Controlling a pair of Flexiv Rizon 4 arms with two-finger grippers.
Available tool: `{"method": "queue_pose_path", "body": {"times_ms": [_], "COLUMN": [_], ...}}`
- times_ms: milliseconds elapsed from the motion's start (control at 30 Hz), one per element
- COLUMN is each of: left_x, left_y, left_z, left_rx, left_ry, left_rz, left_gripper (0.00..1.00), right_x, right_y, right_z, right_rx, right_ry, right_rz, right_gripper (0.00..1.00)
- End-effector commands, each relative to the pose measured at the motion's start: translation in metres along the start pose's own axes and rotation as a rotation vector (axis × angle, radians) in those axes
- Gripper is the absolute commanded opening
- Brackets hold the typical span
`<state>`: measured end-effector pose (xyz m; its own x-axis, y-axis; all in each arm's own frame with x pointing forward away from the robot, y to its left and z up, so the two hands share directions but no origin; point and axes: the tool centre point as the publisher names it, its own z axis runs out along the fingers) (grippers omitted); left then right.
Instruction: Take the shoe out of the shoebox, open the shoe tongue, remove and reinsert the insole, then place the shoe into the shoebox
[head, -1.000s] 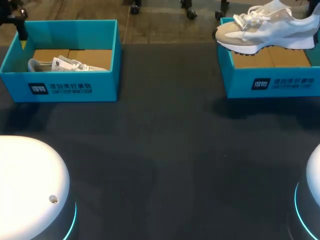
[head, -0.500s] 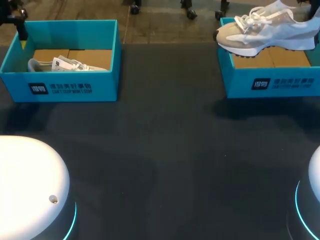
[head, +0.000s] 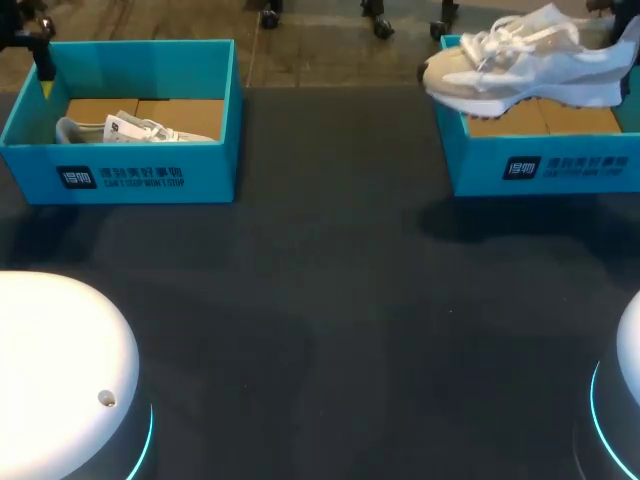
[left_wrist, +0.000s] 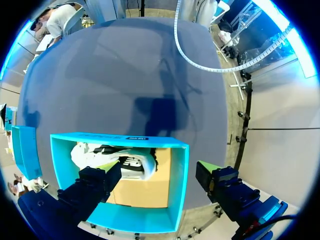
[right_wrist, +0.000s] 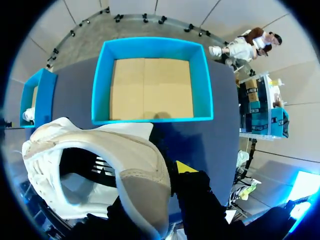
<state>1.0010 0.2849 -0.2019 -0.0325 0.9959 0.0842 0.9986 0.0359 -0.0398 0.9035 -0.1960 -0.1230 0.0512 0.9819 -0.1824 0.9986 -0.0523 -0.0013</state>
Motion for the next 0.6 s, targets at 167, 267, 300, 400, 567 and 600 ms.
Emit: {"method": "queue_pose_path", "body": {"times_ms": [167,267,300,400,567,600], "left_x": [0.001,0.001,0.001,0.001,0.001,0.001], "left_y": [0.000,0.000,0.000,0.000,0.000,0.000], "left_z": [0.000,0.000,0.000,0.000,0.000,0.000], "left_rx": [0.000,0.000,0.000,0.000,0.000,0.000], "left_ry": [0.002,0.002,0.002,0.002,0.002,0.002], "left_rz": [0.001,0.001,0.001,0.001,0.001,0.001], "left_gripper": [1.00,1.00,1.00,1.00,1.00,1.00], "right_x": [0.038,0.048,0.048,0.048,0.048,0.048], "right_y": [-0.048,-0.057,-0.057,-0.057,-0.057,-0.057], "right_z": [0.011,0.015,0.015,0.015,0.015,0.015], "right_rx": [-0.042,-0.027,-0.027,-0.027,-0.027,-0.027], "right_ry": [-0.019,-0.009,-0.009,-0.009,-0.009,-0.009], "right_rz": [0.038,0.050,0.050,0.050,0.050,0.050], "right_gripper": [0.00,0.00,0.00,0.00,0.00,0.00]}}
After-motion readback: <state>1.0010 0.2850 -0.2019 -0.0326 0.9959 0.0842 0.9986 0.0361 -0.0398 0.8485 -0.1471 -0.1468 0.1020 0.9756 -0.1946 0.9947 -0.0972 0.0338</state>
